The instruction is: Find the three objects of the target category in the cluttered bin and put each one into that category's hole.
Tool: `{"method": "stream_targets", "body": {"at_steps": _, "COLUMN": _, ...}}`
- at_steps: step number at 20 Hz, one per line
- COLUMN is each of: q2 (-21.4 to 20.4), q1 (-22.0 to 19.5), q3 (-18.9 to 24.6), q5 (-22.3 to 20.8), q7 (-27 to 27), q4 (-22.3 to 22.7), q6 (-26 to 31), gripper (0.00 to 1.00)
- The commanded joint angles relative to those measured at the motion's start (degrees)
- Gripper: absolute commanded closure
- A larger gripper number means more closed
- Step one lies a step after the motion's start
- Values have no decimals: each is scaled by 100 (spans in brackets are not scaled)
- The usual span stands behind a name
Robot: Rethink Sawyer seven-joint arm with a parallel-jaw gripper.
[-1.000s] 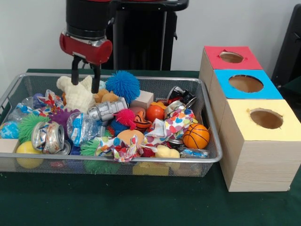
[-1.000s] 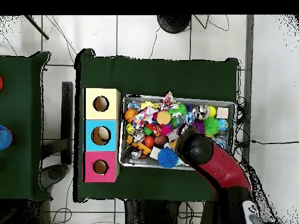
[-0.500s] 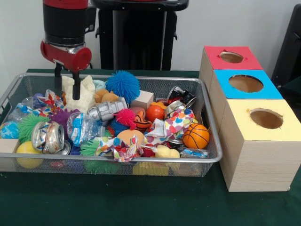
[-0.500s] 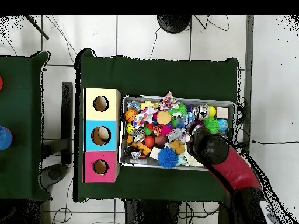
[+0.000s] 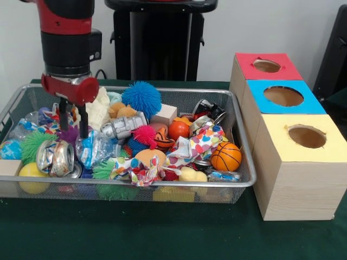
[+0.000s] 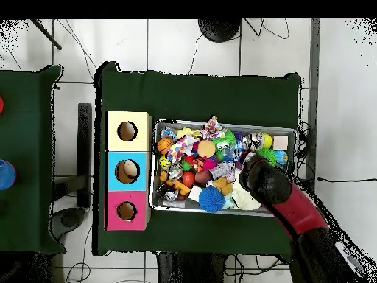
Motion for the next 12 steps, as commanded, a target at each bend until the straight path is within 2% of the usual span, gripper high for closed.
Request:
{"method": "stream_targets", "body": {"at_steps": 1, "q2": 543, "q1": -489, "q3": 1562, "q5": -546, "q7": 622, "q4": 258, "q6": -417, "gripper": 0}}
{"method": "stream_targets", "body": {"at_steps": 7, "q2": 786, "q1": -890, "q3": 2100, "q5": -676, "q7": 546, "q4": 334, "q6": -76, "gripper": 0}}
{"method": "stream_targets", "body": {"at_steps": 12, "q2": 863, "q1": -1008, "q3": 2263, "q5": -710, "q7": 516, "q4": 312, "q6": 130, "gripper": 0}}
